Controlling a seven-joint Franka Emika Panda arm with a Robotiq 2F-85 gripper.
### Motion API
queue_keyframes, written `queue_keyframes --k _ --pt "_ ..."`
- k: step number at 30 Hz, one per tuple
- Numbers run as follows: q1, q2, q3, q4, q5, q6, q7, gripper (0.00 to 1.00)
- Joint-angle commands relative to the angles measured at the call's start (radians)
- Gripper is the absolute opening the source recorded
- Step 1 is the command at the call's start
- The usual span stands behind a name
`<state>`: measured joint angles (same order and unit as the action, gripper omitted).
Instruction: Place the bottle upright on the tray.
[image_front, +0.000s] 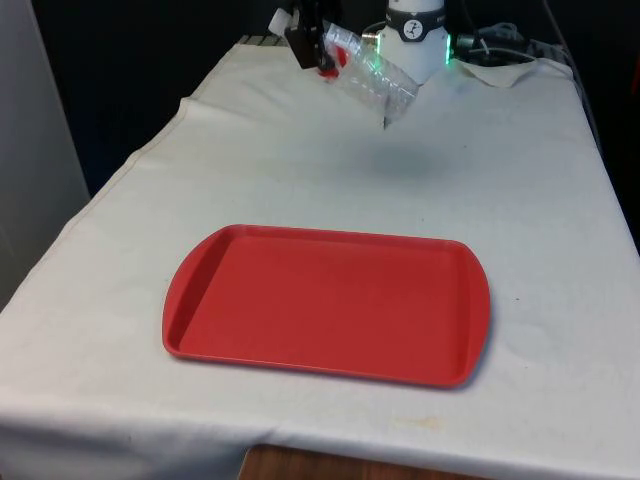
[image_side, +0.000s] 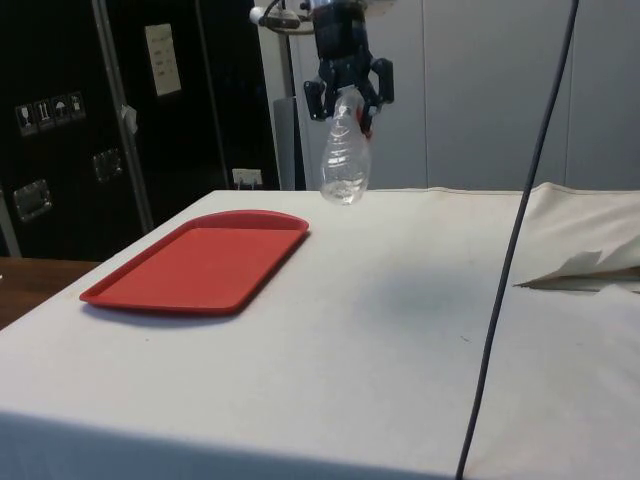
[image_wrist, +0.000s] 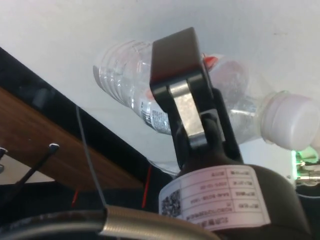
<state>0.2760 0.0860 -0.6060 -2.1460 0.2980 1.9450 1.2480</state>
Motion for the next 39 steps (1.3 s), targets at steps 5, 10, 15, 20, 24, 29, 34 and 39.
queue_keyframes --k 5,10,15,20,24,29,34,39 --pt "0.003 -0.024 0.012 0.007 -0.049 0.0 0.043 0.33" --pt "-0.001 -0.027 0.018 0.012 -0.058 -0.003 0.041 0.33" --pt "0.002 -0.048 0.026 0.021 -0.099 -0.005 0.074 0.33" --pt "0.002 -0.056 0.032 0.027 -0.115 -0.005 0.08 0.33" --pt "0.001 -0.063 0.038 0.035 -0.131 -0.004 0.084 0.33" --pt "-0.001 -0.059 0.042 0.043 -0.131 -0.007 0.071 0.33" --pt "0.002 -0.058 0.054 0.054 -0.156 0.011 0.087 0.33" --pt "0.001 -0.048 0.065 0.061 -0.164 0.027 0.087 0.33"
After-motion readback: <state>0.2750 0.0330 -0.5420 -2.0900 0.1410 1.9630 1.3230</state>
